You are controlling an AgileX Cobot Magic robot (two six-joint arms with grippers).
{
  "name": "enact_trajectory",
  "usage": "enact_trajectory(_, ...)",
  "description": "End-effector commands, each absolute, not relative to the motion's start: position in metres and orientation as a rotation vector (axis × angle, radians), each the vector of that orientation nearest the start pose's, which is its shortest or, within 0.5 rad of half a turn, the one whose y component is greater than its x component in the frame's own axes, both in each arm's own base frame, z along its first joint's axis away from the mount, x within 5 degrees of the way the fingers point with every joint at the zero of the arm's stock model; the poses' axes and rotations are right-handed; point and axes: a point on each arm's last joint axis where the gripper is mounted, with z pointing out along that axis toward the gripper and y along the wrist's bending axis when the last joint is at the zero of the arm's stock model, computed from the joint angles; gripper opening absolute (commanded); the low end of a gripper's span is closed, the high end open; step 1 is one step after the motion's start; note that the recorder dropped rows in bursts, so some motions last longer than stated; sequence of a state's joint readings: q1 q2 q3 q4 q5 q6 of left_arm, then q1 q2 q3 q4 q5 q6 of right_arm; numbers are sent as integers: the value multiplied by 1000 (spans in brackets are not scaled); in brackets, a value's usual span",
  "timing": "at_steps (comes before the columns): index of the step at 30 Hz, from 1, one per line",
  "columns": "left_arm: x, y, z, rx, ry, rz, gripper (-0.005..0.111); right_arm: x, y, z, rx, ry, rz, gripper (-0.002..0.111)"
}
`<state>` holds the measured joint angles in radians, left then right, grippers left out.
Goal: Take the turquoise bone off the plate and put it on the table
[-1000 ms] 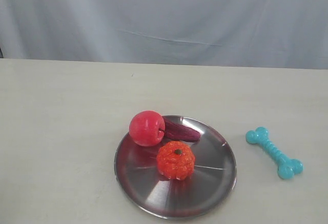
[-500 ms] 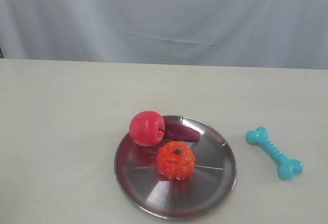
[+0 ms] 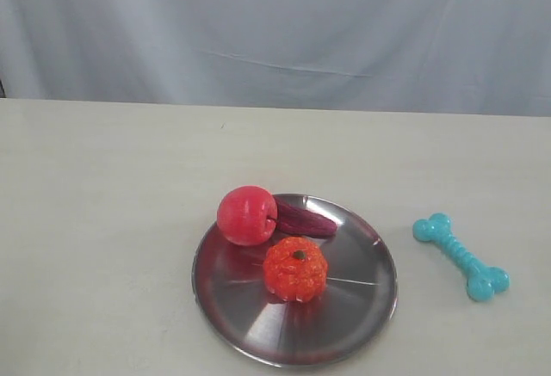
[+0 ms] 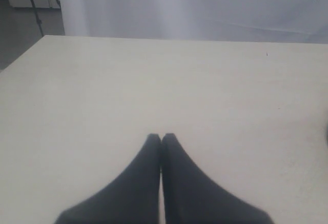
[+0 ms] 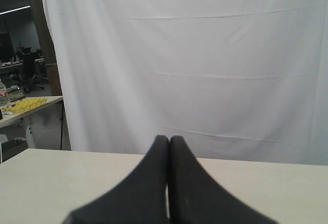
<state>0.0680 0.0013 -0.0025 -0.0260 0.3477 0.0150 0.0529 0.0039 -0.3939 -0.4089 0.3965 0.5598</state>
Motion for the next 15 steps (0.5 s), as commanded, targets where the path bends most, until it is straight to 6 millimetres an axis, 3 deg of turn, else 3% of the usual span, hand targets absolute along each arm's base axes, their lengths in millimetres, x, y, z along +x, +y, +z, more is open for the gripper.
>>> enact_trajectory(1,53,2,182,-65,1825,19,0,20,-14,307,213,1446,56,-1)
enact_trajectory(8,53,2,182,-65,1825,19,0,18,-21,311,116,1415,-190,-1)
enact_trajectory(11,53,2,182,-65,1825,19,0,18,-21,311,131,1411,-170,-1)
enact_trajectory(15,53,2,182,-65,1825,19,0,19,-23,307,169,1405,-285,-1)
